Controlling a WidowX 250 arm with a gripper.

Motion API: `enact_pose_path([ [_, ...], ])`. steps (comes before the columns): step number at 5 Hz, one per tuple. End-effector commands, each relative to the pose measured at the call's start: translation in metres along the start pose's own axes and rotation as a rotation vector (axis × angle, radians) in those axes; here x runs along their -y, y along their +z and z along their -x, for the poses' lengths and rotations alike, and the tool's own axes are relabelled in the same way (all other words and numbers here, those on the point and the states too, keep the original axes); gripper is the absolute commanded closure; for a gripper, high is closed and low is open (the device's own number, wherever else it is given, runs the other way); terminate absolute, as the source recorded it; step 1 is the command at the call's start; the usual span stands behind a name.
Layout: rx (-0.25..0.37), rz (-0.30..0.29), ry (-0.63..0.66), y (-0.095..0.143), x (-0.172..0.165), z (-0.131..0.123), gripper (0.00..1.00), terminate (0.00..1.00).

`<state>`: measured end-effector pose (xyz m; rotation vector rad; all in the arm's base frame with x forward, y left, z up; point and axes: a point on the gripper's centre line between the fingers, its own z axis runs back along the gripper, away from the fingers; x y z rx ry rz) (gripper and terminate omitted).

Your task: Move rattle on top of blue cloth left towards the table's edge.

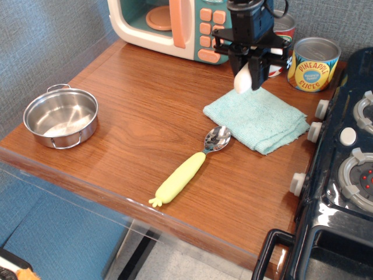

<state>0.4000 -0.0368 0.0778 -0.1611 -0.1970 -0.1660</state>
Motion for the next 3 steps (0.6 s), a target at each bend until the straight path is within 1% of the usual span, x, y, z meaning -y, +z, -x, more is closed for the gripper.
enact_pose_path([
  [1, 0.05, -0.102, 0.04, 0.039, -0.023, 0.01, 1.0, 0.0],
  [2, 0.082, -0.164, 0.074, 0.055, -0.066, 0.03, 1.0, 0.0],
  [3, 0.128, -0.182, 0.083, 0.06, -0.116, 0.03, 1.0, 0.0],
])
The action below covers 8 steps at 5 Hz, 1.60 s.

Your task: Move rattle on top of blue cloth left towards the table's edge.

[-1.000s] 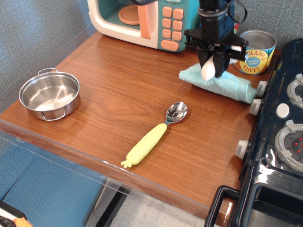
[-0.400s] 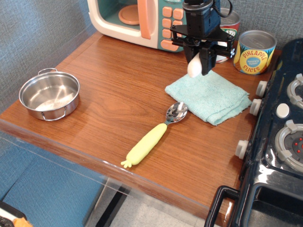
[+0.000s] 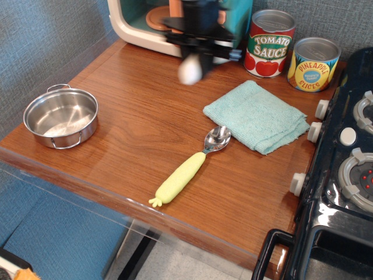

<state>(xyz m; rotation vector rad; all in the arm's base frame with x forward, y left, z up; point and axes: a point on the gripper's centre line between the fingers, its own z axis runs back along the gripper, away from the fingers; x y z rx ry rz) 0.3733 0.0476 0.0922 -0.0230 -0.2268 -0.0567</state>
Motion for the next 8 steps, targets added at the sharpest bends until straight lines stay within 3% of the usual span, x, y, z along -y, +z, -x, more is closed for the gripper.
enact_pose_path([
  [1, 0.092, -0.065, -0.037, 0.013, -0.093, -0.016, 1.0, 0.0],
  [3, -0.016, -0.117, -0.053, -0.013, -0.151, -0.012, 1.0, 0.0],
  [4, -0.059, -0.092, -0.061, -0.029, -0.164, -0.005, 1.0, 0.0],
  [5, -0.105, -0.103, -0.088, -0.034, -0.166, -0.005, 0.0, 0.0],
  [6, -0.121, -0.117, -0.107, -0.033, -0.164, -0.005, 0.0, 0.0],
  [7, -0.093, -0.144, -0.135, -0.012, -0.155, -0.01, 0.0, 0.0],
  [8, -0.031, -0.146, -0.146, 0.024, -0.141, -0.012, 0.0, 0.0],
])
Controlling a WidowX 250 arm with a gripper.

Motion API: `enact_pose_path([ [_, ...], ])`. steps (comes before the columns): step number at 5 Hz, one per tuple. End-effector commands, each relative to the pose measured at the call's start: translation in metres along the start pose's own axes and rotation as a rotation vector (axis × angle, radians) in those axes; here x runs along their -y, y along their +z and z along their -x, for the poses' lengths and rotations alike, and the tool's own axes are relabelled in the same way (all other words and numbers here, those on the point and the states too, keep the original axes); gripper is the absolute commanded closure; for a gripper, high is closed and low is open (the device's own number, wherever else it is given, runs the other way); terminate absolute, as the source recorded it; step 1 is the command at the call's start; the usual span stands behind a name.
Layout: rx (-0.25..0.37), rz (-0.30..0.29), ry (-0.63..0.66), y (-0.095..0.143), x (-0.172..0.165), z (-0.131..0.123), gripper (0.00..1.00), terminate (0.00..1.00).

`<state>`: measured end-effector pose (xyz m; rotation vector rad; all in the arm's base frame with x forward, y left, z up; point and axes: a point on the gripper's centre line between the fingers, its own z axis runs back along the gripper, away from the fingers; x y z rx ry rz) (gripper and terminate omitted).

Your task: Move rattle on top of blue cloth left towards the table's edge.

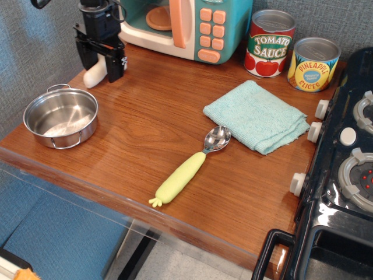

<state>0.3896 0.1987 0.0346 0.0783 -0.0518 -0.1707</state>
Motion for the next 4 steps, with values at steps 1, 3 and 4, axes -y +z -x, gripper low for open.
enact_pose_path([
  [1, 0.12, -0.049, -0.035, 0.094, 0.016, 0.001, 0.0, 0.0],
  [3, 0.112, -0.117, 0.006, 0.092, 0.029, 0.004, 0.0, 0.0],
  [4, 0.112, -0.117, 0.006, 0.092, 0.029, 0.004, 0.0, 1.0],
])
